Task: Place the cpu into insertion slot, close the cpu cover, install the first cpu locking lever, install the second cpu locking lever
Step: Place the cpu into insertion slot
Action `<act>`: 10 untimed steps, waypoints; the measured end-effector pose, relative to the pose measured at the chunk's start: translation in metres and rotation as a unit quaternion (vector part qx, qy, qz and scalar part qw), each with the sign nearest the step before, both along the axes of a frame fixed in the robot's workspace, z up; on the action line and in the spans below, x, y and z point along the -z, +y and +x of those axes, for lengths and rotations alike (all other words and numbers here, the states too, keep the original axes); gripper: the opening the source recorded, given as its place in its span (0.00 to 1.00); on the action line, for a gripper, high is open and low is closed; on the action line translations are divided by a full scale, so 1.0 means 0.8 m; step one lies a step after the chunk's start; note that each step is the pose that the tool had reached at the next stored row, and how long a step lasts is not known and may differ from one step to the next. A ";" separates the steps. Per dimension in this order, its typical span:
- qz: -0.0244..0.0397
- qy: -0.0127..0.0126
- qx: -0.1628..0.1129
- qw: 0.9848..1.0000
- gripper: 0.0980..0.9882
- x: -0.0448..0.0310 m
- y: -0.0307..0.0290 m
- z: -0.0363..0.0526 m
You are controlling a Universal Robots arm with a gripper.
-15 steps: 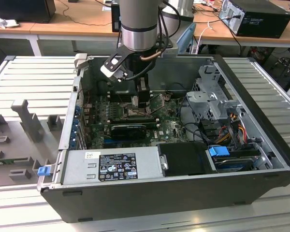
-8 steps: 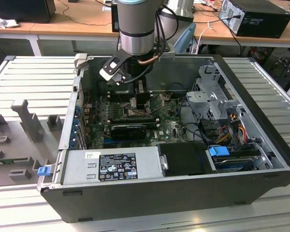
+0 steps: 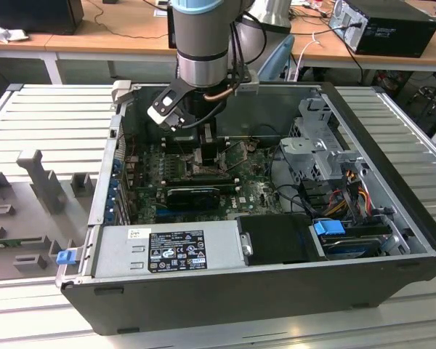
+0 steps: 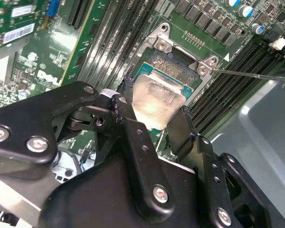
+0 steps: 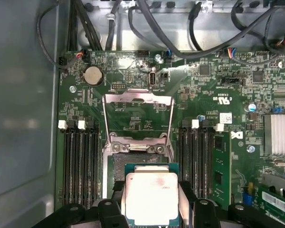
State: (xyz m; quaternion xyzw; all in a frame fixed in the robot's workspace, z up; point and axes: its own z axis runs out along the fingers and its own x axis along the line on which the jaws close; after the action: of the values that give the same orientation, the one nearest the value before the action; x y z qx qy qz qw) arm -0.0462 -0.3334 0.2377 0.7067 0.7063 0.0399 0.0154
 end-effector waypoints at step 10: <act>0.000 0.002 0.015 1.000 0.48 0.0262 0.0109 0.000</act>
State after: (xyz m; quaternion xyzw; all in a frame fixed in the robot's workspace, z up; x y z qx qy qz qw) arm -0.0465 -0.3247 0.2168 0.7173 0.6955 0.0380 0.0142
